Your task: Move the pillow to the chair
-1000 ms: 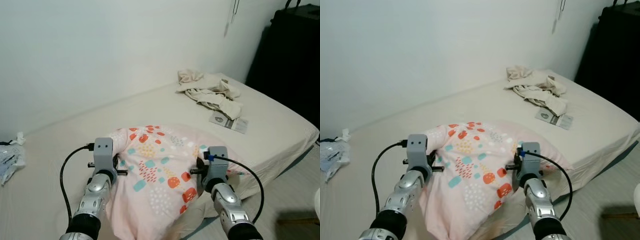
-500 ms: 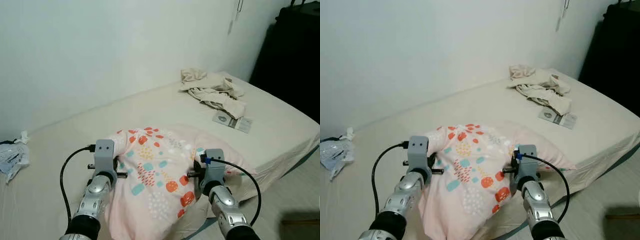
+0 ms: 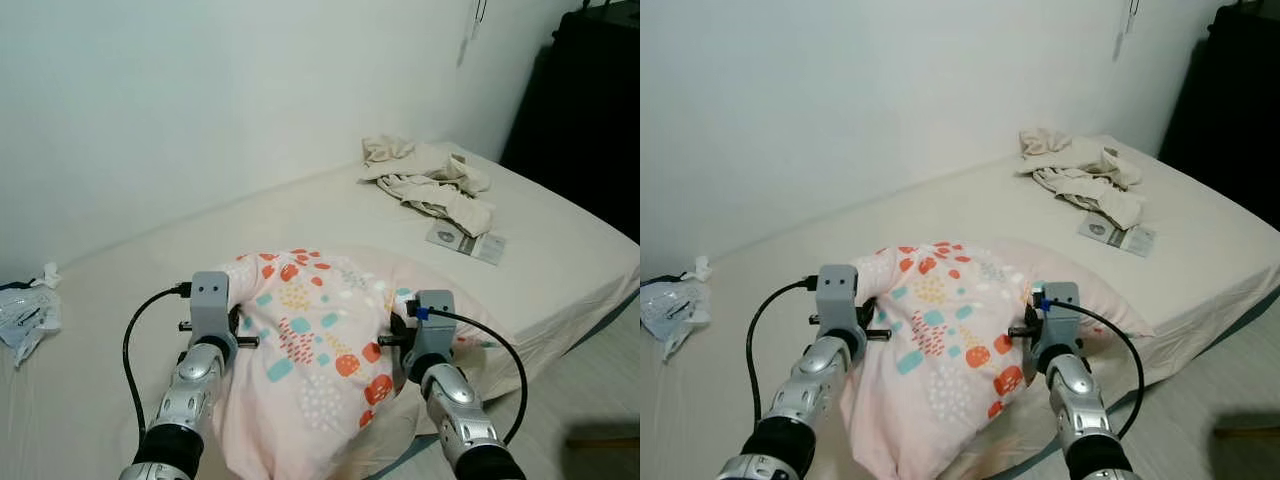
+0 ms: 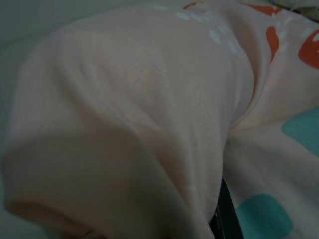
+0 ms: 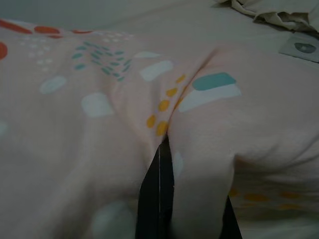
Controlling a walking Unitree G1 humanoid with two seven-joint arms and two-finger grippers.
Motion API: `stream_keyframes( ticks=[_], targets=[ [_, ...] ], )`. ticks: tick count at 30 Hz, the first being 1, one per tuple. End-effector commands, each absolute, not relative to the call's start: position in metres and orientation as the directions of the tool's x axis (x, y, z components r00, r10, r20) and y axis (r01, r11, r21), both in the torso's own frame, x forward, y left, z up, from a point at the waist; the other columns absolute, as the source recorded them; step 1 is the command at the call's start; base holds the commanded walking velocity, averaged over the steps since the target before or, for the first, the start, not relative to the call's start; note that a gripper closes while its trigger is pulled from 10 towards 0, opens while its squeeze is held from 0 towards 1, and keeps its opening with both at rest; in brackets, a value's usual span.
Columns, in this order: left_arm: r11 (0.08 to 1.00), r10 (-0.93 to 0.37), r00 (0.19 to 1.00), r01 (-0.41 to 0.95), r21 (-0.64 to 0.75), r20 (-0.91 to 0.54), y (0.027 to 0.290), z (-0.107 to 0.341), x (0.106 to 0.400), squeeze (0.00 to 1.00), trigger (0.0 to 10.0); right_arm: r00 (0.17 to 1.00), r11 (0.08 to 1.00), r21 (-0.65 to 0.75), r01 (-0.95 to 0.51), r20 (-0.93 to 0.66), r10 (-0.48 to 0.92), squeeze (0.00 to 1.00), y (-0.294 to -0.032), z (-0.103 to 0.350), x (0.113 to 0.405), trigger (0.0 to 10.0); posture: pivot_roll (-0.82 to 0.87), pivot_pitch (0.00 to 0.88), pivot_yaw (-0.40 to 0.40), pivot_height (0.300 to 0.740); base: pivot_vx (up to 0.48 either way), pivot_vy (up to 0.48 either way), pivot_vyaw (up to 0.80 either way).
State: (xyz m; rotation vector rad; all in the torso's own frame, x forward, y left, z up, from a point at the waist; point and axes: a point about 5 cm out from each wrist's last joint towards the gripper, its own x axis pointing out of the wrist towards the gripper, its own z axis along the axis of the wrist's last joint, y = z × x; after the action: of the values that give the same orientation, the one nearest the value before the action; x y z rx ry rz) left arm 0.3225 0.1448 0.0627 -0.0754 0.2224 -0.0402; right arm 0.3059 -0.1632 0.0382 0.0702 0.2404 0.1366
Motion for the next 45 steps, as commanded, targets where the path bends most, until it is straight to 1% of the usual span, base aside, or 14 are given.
stream_keyframes(
  ticks=[1,4,11,12,15,27,41,42,45],
  targets=[
    [0.996,-0.052,0.976,0.035,-0.086,-0.211,0.143,0.064,0.322,0.00,10.0,0.959,0.982,0.112,-0.154,-0.222,0.176,0.00,-0.153,0.040,0.308,10.0,-0.01,0.052,0.071,0.740,0.000,0.000,0.00],
    [0.996,-0.060,0.974,0.043,-0.082,-0.217,0.143,0.064,0.321,0.00,10.0,0.957,0.978,0.118,-0.171,-0.217,0.193,0.00,-0.147,0.040,0.308,10.0,-0.01,0.050,0.076,0.740,0.000,0.000,0.00],
    [0.994,-0.045,0.977,0.024,-0.103,-0.207,0.149,0.066,0.321,0.00,10.0,0.958,0.981,0.124,-0.150,-0.228,0.176,0.00,-0.147,0.038,0.306,10.0,-0.01,0.052,0.074,0.740,0.000,0.000,0.00],
    [0.992,-0.038,0.979,0.014,-0.123,-0.200,0.151,0.068,0.321,0.00,10.0,0.957,0.980,0.126,-0.155,-0.225,0.181,0.00,-0.147,0.038,0.305,10.0,-0.01,0.057,0.077,0.740,0.000,0.000,0.00],
    [0.993,-0.048,0.980,0.026,-0.112,-0.193,0.152,0.069,0.321,0.00,10.0,0.957,0.980,0.123,-0.154,-0.230,0.179,0.00,-0.149,0.036,0.304,10.0,-0.01,0.051,0.077,0.740,0.000,0.000,0.00],
    [0.994,-0.069,0.978,0.052,-0.091,-0.196,0.150,0.068,0.318,0.00,10.0,0.956,0.982,0.122,-0.141,-0.241,0.167,0.00,-0.152,0.033,0.300,10.0,-0.02,0.056,0.083,0.740,0.000,-0.368,0.00],
    [0.996,-0.065,0.978,0.051,-0.073,-0.200,0.152,0.070,0.318,0.00,10.0,0.957,0.985,0.116,-0.129,-0.245,0.155,0.00,-0.156,0.033,0.301,10.0,-0.01,0.056,0.089,0.740,0.000,-0.395,0.00],
    [0.998,-0.046,0.973,0.038,-0.040,-0.227,0.154,0.069,0.319,0.00,10.0,0.957,0.985,0.116,-0.127,-0.246,0.152,0.00,-0.157,0.033,0.301,10.0,-0.01,0.057,0.088,0.740,0.000,0.000,0.00],
    [0.998,-0.057,0.972,0.053,-0.023,-0.229,0.153,0.070,0.320,0.00,10.0,0.957,0.985,0.117,-0.124,-0.247,0.150,0.00,-0.158,0.033,0.300,10.0,-0.01,0.055,0.088,0.740,0.000,0.310,0.00]
  ],
)
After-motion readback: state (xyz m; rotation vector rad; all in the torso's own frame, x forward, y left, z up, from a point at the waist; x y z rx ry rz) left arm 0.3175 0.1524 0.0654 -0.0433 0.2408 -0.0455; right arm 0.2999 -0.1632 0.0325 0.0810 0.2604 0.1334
